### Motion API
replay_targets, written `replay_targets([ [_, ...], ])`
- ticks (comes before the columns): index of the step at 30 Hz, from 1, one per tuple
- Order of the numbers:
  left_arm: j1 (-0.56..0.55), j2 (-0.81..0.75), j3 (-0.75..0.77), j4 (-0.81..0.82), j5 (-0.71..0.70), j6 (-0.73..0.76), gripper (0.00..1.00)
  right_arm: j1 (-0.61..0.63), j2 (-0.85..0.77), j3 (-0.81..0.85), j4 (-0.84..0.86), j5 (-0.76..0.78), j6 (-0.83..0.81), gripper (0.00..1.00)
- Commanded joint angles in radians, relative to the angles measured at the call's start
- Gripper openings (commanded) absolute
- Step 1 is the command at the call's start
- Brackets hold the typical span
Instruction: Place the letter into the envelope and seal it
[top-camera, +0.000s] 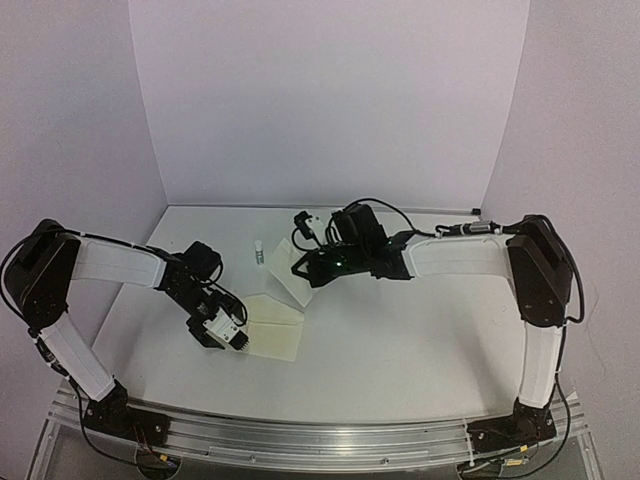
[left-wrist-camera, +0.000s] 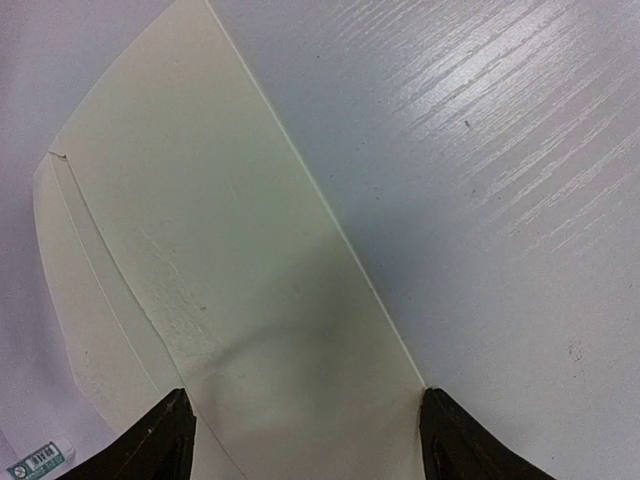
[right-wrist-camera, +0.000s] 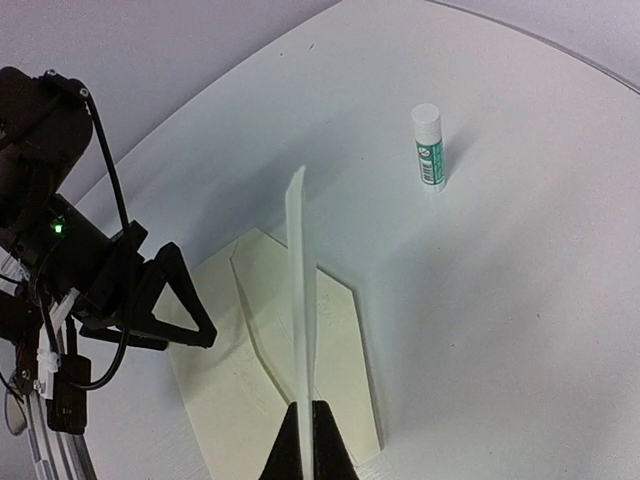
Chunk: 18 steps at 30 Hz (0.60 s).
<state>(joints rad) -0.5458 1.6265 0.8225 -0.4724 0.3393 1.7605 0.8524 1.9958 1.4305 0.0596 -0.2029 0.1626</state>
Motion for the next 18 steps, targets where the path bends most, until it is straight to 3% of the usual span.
replay_targets([
  [1, -0.018, 0.049, -0.027, -0.038, -0.017, 0.024, 0.77, 0.018, 0.070, 0.104, 0.046, -0.025, 0.028, 0.00],
  [4, -0.009, 0.038, 0.063, -0.055, 0.002, -0.056, 0.77, 0.019, 0.151, 0.182, 0.058, -0.038, 0.033, 0.00],
  [10, 0.072, -0.031, 0.208, -0.340, 0.115, -0.073, 0.82, 0.018, 0.295, 0.330, 0.073, -0.120, 0.020, 0.00],
  [14, 0.124, -0.125, 0.107, -0.347, 0.102, -0.063, 0.84, 0.015, 0.375, 0.387, 0.101, -0.160, 0.020, 0.00],
  [18, 0.134, -0.169, -0.050, -0.163, 0.040, -0.153, 0.85, 0.014, 0.422, 0.415, 0.113, -0.190, 0.015, 0.00],
])
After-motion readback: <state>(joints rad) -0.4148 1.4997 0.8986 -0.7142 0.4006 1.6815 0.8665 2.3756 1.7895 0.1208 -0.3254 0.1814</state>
